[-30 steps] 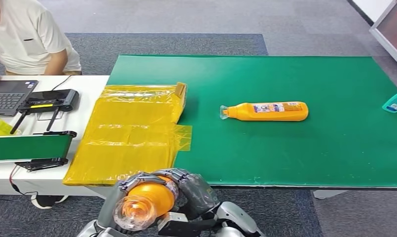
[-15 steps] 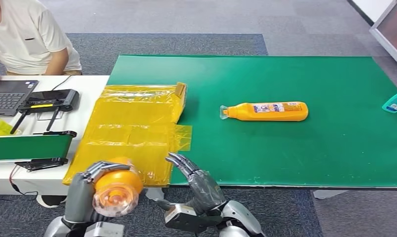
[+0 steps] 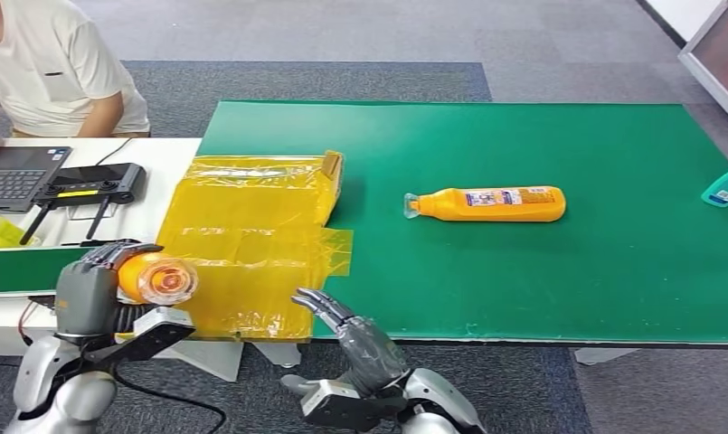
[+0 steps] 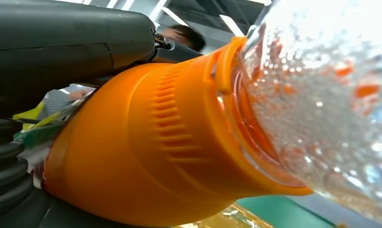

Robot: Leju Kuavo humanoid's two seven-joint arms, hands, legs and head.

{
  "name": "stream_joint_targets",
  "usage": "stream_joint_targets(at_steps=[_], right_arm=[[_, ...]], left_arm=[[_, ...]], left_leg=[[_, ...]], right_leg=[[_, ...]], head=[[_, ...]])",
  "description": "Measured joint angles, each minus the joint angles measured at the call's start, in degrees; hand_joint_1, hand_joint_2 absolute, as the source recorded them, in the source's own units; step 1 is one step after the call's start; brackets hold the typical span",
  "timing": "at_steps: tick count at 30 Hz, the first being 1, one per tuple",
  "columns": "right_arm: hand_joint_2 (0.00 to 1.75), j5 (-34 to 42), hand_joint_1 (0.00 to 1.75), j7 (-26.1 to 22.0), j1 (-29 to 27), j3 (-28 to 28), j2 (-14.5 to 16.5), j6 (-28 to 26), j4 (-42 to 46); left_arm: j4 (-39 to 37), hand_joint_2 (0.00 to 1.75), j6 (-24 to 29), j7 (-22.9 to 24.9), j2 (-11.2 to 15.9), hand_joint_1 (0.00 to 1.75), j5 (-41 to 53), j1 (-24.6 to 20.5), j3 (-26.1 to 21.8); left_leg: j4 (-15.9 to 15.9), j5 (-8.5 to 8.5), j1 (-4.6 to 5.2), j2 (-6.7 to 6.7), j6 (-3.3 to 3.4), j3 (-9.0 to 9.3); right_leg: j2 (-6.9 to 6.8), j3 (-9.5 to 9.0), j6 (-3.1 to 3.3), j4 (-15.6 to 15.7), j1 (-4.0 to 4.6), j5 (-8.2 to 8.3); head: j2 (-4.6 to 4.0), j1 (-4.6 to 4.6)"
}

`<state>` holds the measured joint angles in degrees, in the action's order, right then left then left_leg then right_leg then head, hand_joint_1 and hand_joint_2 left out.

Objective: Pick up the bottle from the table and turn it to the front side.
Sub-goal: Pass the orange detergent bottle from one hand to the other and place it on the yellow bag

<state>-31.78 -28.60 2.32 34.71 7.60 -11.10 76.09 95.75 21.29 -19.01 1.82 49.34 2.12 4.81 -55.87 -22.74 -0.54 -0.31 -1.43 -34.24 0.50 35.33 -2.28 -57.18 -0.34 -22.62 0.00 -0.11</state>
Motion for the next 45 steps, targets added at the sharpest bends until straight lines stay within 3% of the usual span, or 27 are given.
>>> stream_joint_targets(at_steps=[3, 6, 10, 13, 16, 24, 28, 33, 37, 45], right_arm=[[1.75, 0.2, 0.00, -0.8, 0.1, 0.0, 0.1, 1.7, 0.0], [1.75, 0.3, 0.00, -1.6, 0.4, 0.4, 0.3, 3.4, -0.1], [1.75, 0.5, 0.00, -2.1, 1.4, 1.6, 0.4, 4.8, -0.2], [1.75, 0.5, 0.00, -2.0, 1.9, 2.3, 0.4, 5.2, -0.2], [1.75, -2.9, 0.00, -1.9, 2.7, 3.2, 0.4, 1.9, 0.0], [1.75, -4.8, 0.00, -3.8, 4.8, 7.8, -0.8, -1.6, 5.4], [1.75, -3.7, 0.00, -2.7, 5.5, 9.8, -1.6, -1.9, 8.3], [1.75, -3.2, 0.00, -2.1, 5.5, 10.6, -2.5, -2.0, 9.7], [1.75, -2.4, 0.00, -1.9, 4.9, 10.8, -3.2, -2.2, 11.1], [1.75, -1.5, 0.00, -1.2, 4.4, 10.8, -3.8, -1.5, 12.2]], left_arm=[[-4.2, 1.75, -2.8, 1.3, 0.1, 1.75, 1.4, -4.9, 0.3], [-10.3, 1.75, -4.1, 7.4, -0.2, 1.75, 9.3, -11.4, 2.3], [-22.1, 1.75, -5.5, 16.0, -0.6, 1.75, 23.0, -21.4, 7.3], [-31.5, 1.75, -6.0, 19.6, -1.4, 1.75, 29.9, -28.2, 11.4], [-40.0, 1.75, -7.4, 22.4, -2.7, 1.75, 34.7, -33.3, 15.2], [-55.9, 1.75, -7.1, 21.1, -9.1, 1.75, 32.6, -39.8, 18.9], [-60.4, 1.75, -7.3, 20.6, -12.0, 1.75, 32.7, -40.5, 20.0], [-64.1, 1.75, -7.3, 21.6, -13.7, 1.75, 33.6, -40.9, 21.4], [-66.3, 1.75, -6.9, 23.1, -14.1, 0.00, 32.6, -40.9, 21.7], [-68.4, 1.75, -5.6, 24.1, -14.7, 0.00, 32.4, -40.8, 21.7]], left_leg=[[0.0, 0.03, 0.00, 0.00, 0.00, 0.00], [0.0, 0.09, 0.01, -0.01, 0.04, -0.03], [0.0, 0.20, 0.01, 0.00, -0.01, -0.06], [0.0, 0.27, 0.01, 0.00, -0.02, -0.11], [0.0, 0.30, 0.02, 0.01, -0.03, -0.13], [0.0, 0.31, 0.02, 0.04, -0.03, -0.27], [0.0, 0.30, 0.02, 0.04, -0.03, -0.30], [0.0, 0.31, 0.01, 0.04, -0.03, -0.32], [0.0, 0.31, 0.01, 0.04, -0.04, -0.32], [0.0, 0.31, 0.01, 0.04, -0.03, -0.33]], right_leg=[[0.00, 0.02, -0.02, 0.0, 0.00, 0.04], [0.00, 0.05, -0.05, 0.0, -0.01, 0.12], [0.01, 0.09, 0.00, 0.0, -0.02, 0.28], [0.01, 0.15, -0.01, 0.0, -0.02, 0.35], [0.04, 0.18, -0.01, 0.0, -0.03, 0.38], [0.07, 0.30, -0.02, 0.0, -0.03, 0.39], [0.08, 0.33, -0.02, 0.0, -0.04, 0.39], [0.07, 0.35, -0.02, 0.0, -0.03, 0.39], [0.07, 0.34, -0.02, 0.0, -0.03, 0.39], [0.07, 0.34, -0.02, 0.0, -0.03, 0.39]], head=[[0.00, 0.00], [0.00, 0.00], [0.00, 0.00], [0.00, -0.01], [0.00, 0.01], [0.00, 0.01], [0.00, 0.01], [0.00, 0.01], [0.00, 0.01], [0.00, 0.01]])
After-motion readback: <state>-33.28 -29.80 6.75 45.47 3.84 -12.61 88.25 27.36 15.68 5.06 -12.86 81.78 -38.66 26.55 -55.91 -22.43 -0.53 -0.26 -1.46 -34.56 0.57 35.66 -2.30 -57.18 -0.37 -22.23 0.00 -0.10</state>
